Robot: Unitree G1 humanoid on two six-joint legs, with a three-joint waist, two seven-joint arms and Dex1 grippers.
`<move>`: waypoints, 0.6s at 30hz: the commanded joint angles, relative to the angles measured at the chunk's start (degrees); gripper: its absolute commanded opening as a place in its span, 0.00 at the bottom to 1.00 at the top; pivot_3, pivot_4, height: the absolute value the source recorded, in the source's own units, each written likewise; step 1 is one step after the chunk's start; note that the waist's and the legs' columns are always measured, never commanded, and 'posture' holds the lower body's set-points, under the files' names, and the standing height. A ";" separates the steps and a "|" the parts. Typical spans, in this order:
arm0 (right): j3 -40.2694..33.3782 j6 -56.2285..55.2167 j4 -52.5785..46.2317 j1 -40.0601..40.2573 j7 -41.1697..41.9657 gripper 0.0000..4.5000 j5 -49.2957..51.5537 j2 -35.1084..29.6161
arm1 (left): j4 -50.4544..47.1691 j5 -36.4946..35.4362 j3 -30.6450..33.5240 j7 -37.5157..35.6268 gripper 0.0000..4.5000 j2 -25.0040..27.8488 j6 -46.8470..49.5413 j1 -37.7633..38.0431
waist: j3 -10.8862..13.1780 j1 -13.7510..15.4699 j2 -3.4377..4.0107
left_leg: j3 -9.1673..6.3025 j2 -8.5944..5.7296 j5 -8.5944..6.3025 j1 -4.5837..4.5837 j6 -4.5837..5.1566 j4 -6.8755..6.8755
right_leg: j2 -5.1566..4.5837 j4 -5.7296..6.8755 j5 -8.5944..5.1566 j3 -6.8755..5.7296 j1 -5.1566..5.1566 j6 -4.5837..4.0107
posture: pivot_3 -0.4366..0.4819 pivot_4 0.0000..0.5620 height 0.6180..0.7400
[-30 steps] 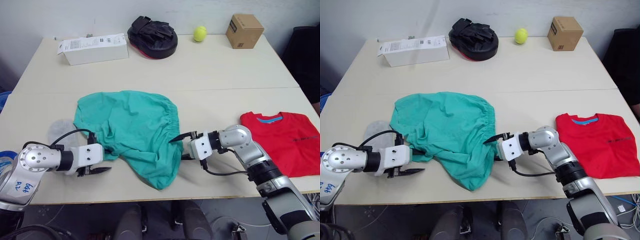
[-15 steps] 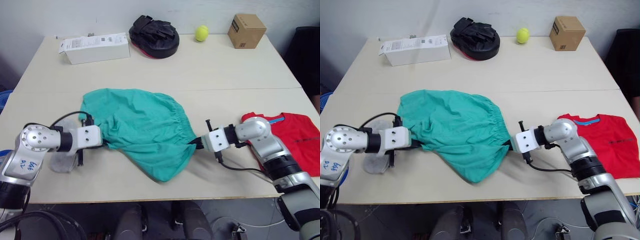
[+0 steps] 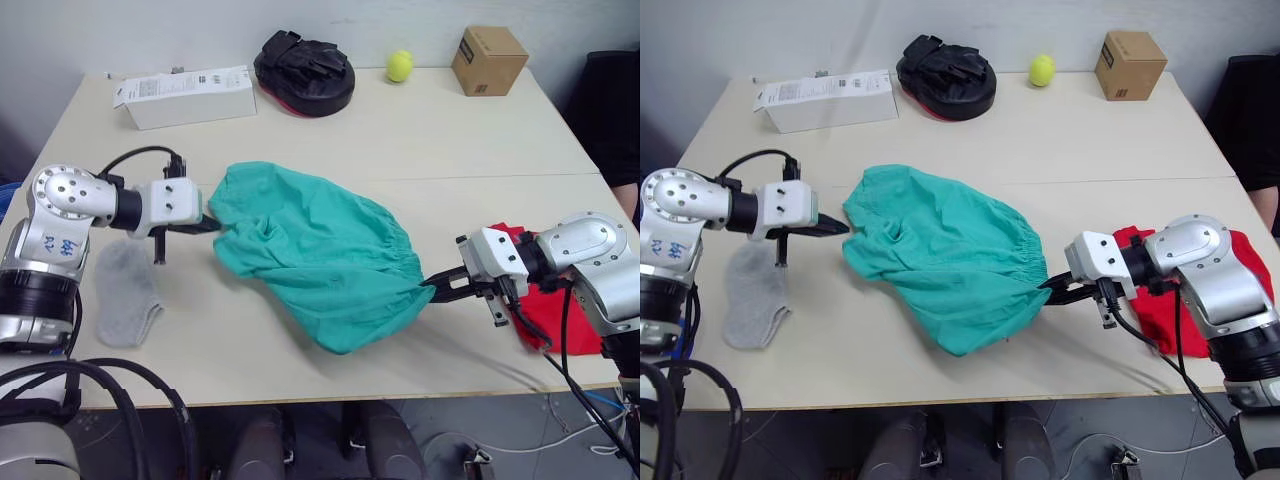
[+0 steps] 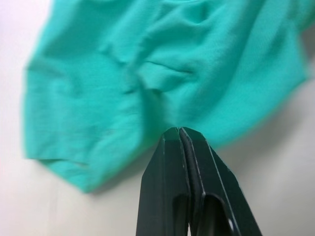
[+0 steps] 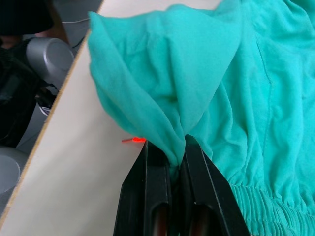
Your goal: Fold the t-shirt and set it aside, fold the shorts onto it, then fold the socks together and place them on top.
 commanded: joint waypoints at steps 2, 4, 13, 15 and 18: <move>0.14 -1.64 0.85 2.24 -4.83 0.00 -5.21 2.54 | -5.05 -2.71 0.13 -0.67 0.01 -3.03 2.97 3.54 | 0.00 0.02 0.00 | 0.00 0.01 0.00 -0.04 0.00 -0.01 | 0.01 0.07 0.01 0.00 -0.01 0.01 | 0.48 0.27 1.00; -0.02 -0.66 -0.51 3.48 -6.06 0.00 -5.72 3.61 | -12.77 -7.07 1.57 -1.86 0.09 -3.54 9.08 7.30 | 0.01 -0.04 -0.02 | 0.00 0.02 0.00 -0.11 0.00 -0.01 | 0.01 0.16 0.01 0.01 -0.07 0.02 | 0.48 0.27 1.00; -1.99 5.34 -7.15 6.52 -7.37 0.00 -3.31 4.11 | -56.03 -30.76 3.77 8.63 0.69 -4.25 52.08 24.20 | 0.07 0.04 -0.11 | -0.16 0.04 0.04 0.03 -0.06 0.04 | 0.01 0.00 0.00 0.10 0.10 0.03 | 0.48 0.27 1.00; -2.56 6.05 -8.33 7.46 -7.05 0.00 -2.83 3.30 | -61.44 -30.94 1.72 15.12 0.84 -6.72 57.79 27.37 | 0.07 0.20 -0.11 | -0.18 0.01 0.03 0.12 -0.05 0.00 | 0.00 -0.03 -0.01 0.11 0.21 0.06 | 0.48 0.27 1.00; -3.20 7.05 -9.83 8.39 -6.83 0.00 -2.09 2.23 | -65.36 -30.30 -0.78 20.44 0.97 -8.08 62.88 30.02 | 0.08 0.38 -0.14 | -0.19 0.02 0.03 0.10 -0.05 0.00 | 0.01 -0.03 -0.01 0.12 0.19 0.06 | 0.48 0.27 1.00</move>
